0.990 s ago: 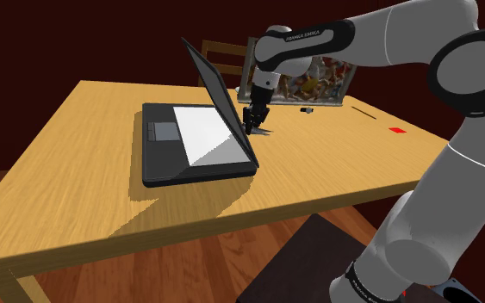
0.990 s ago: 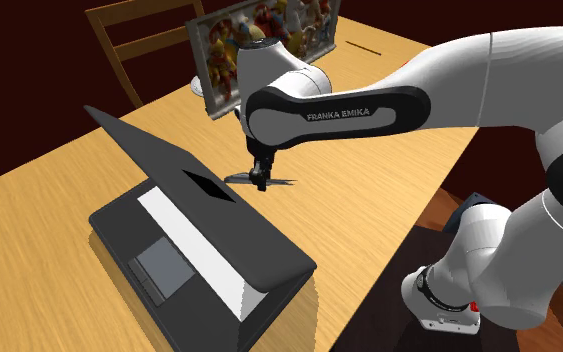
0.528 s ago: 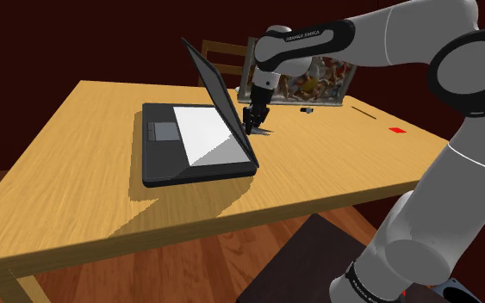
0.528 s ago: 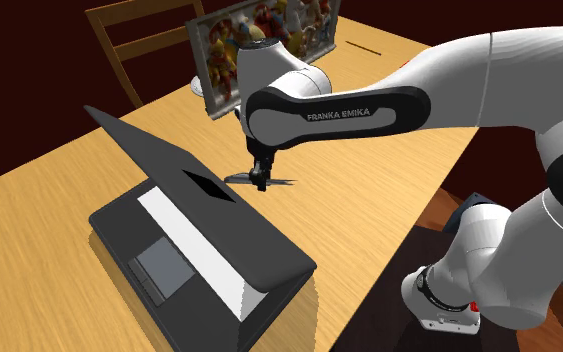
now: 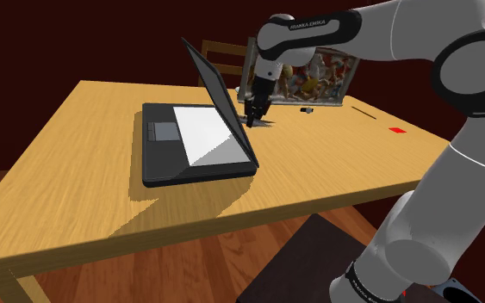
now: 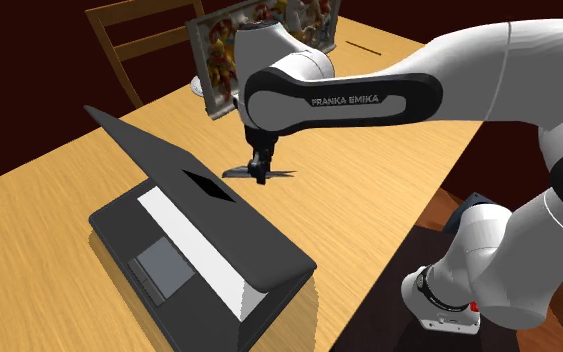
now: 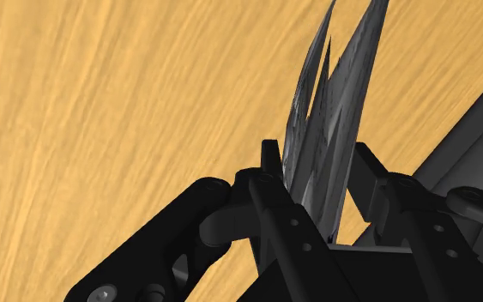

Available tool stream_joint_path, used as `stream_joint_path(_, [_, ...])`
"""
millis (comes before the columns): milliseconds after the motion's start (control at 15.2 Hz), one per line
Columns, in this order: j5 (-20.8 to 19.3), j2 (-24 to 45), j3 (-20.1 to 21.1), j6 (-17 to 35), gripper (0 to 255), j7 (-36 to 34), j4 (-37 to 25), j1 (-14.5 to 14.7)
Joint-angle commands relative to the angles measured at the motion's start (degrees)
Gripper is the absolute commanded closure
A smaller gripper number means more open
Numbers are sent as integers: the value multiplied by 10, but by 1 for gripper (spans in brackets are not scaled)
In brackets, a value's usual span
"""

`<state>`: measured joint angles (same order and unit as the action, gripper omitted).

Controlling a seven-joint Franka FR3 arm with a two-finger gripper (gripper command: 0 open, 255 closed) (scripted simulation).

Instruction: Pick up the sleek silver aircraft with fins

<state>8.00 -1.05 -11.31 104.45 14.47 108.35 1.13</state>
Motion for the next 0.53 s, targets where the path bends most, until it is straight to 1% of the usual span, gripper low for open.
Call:
stream_joint_path(0, [-1, -2, 0, -16, 255, -3, -15, 0])
stream_joint_path(462, [-2, -3, -1, -69, 255, -9, -67, 0])
